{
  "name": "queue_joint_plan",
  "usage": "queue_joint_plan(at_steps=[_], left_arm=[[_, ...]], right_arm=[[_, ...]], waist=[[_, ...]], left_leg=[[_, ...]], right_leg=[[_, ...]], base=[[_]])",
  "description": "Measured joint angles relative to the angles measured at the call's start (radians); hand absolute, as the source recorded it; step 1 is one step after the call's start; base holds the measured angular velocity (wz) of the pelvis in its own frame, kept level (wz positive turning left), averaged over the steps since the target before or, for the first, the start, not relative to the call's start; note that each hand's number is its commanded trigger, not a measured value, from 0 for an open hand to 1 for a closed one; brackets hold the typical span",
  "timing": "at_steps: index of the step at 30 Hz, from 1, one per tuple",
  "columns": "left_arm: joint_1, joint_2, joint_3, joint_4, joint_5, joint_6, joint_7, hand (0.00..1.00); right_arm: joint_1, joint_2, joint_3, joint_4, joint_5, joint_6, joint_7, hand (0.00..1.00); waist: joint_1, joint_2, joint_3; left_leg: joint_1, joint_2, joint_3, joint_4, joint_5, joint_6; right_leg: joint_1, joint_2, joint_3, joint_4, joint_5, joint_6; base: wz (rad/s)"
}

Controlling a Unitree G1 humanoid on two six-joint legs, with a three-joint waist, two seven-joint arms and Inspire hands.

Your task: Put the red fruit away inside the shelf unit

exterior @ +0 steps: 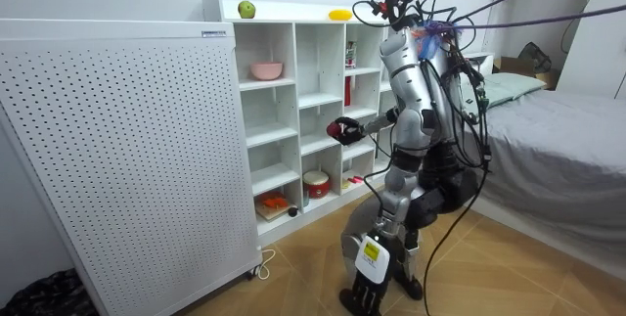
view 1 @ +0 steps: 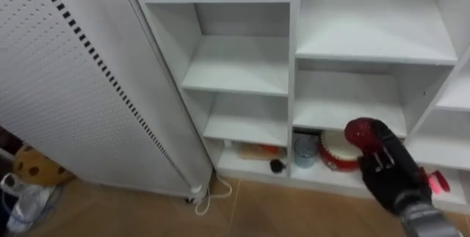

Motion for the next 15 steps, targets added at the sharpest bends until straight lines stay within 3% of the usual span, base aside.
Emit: queue_joint_plan(at_steps=[5,10,14,15], left_arm=[[0.016,0.003,-0.008,-0.03,0.0,-0.003,0.009,0.0],[0.025,0.011,-0.012,-0.034,0.0,-0.007,0.009,0.0],[0.03,0.034,-0.011,-0.053,0.0,-0.022,0.012,0.0],[0.033,0.039,-0.009,-0.062,0.0,-0.025,0.016,0.0]], right_arm=[[-0.055,-0.01,-0.028,-0.001,0.016,-0.003,-0.016,1.0],[-0.056,-0.011,-0.079,-0.006,0.017,-0.009,-0.062,1.0],[-0.068,-0.024,-0.081,-0.031,0.015,-0.044,-0.116,1.0],[-0.073,-0.031,-0.081,-0.039,0.016,-0.048,-0.131,0.28]], waist=[[0.0,-0.006,-0.0001],[0.0,-0.021,0.001],[0.001,-0.021,0.0007],[0.001,-0.021,0.0007]], left_leg=[[-0.001,0.0,0.003,0.0,-0.002,0.002],[-0.002,0.003,0.006,0.003,-0.004,0.005],[-0.008,0.006,0.006,0.013,-0.009,0.009],[-0.008,0.006,0.006,0.015,-0.01,0.011]], right_leg=[[0.0,-0.001,-0.002,0.0,-0.002,-0.002],[0.0,-0.002,-0.002,-0.001,-0.003,-0.002],[0.0,-0.002,-0.007,0.0,-0.004,-0.001],[0.0,-0.002,-0.006,0.001,-0.004,-0.001]], base=[[0.0],[0.0],[0.0],[0.0]])
